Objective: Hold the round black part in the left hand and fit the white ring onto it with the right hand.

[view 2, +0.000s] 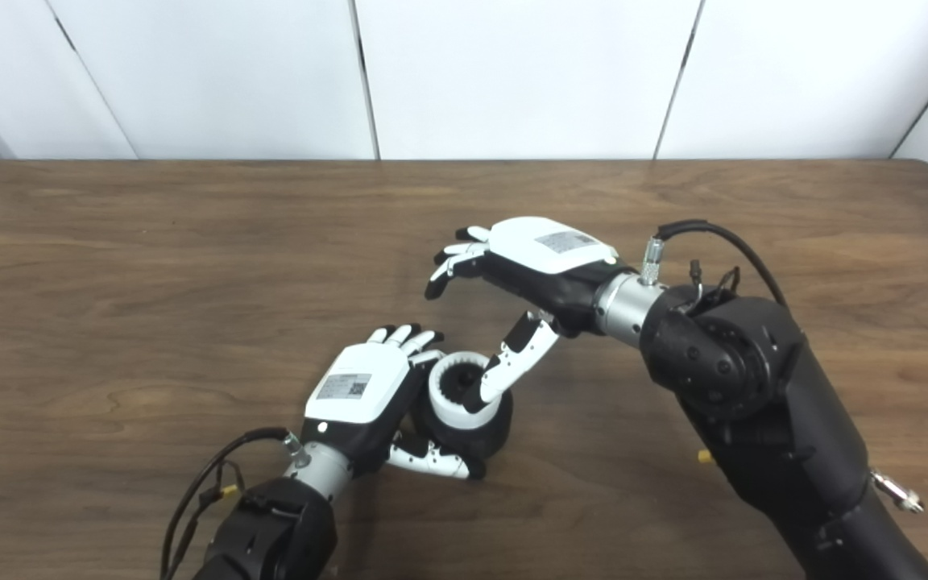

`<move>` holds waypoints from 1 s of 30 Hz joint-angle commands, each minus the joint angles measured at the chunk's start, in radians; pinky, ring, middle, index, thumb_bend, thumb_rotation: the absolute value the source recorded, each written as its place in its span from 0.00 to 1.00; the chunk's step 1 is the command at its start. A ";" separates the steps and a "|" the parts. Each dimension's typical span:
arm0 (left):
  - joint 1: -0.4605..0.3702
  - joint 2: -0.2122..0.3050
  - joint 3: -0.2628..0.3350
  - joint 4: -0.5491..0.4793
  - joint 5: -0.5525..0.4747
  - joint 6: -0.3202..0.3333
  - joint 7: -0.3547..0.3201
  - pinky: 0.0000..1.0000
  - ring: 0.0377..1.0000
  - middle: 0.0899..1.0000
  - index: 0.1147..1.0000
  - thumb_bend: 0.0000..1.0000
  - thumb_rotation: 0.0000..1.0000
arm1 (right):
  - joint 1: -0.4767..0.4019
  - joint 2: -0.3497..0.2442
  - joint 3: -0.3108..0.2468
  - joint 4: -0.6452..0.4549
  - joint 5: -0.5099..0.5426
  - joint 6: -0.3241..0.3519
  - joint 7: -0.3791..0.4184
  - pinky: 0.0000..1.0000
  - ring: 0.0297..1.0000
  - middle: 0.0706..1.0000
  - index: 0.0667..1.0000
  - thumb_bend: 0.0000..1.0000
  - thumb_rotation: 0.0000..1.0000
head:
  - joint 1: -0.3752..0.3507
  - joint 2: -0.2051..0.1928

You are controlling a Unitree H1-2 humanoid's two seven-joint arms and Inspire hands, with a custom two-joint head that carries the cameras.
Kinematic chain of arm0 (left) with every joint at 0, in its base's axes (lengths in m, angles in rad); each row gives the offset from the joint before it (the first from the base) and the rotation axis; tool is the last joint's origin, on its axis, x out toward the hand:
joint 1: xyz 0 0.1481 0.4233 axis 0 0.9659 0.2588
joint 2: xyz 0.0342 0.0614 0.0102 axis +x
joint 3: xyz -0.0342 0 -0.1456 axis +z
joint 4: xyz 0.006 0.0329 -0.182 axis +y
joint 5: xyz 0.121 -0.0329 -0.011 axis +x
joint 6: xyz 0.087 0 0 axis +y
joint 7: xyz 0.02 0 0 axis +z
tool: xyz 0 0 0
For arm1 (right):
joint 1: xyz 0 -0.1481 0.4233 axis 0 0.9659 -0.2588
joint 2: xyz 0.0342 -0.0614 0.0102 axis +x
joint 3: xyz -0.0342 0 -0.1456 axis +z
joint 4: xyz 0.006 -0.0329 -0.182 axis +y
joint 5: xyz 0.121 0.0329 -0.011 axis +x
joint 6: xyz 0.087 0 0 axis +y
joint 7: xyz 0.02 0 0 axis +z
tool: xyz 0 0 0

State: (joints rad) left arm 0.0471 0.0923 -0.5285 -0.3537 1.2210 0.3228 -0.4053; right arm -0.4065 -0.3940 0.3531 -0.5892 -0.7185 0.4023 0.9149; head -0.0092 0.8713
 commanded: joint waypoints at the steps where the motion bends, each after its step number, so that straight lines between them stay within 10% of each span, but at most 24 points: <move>1: 0.026 0.020 0.008 0.063 0.023 0.041 -0.107 1.00 0.98 0.94 0.85 0.93 0.44 | -0.053 -0.013 -0.023 -0.013 0.004 0.003 -0.011 1.00 1.00 0.92 0.76 1.00 0.42 | 0.000 0.001; 13: 0.022 0.003 0.021 0.057 0.062 0.046 -0.137 1.00 1.00 0.97 0.96 1.00 0.42 | -0.063 -0.021 -0.034 0.007 0.023 -0.010 -0.028 1.00 1.00 0.92 0.76 1.00 0.44 | 0.004 -0.001; 30: 0.023 -0.022 0.071 -0.003 0.237 0.014 -0.373 1.00 1.00 1.00 1.00 1.00 0.44 | -0.062 -0.024 -0.045 0.031 0.037 -0.012 -0.050 1.00 1.00 0.92 0.74 1.00 0.46 | 0.032 -0.024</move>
State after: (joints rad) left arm 0.0275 0.0230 -0.4889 -0.4205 1.4198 0.3152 -0.6590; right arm -0.4247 -0.4004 0.3298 -0.5508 -0.6872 0.4024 0.8972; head 0.0230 0.8468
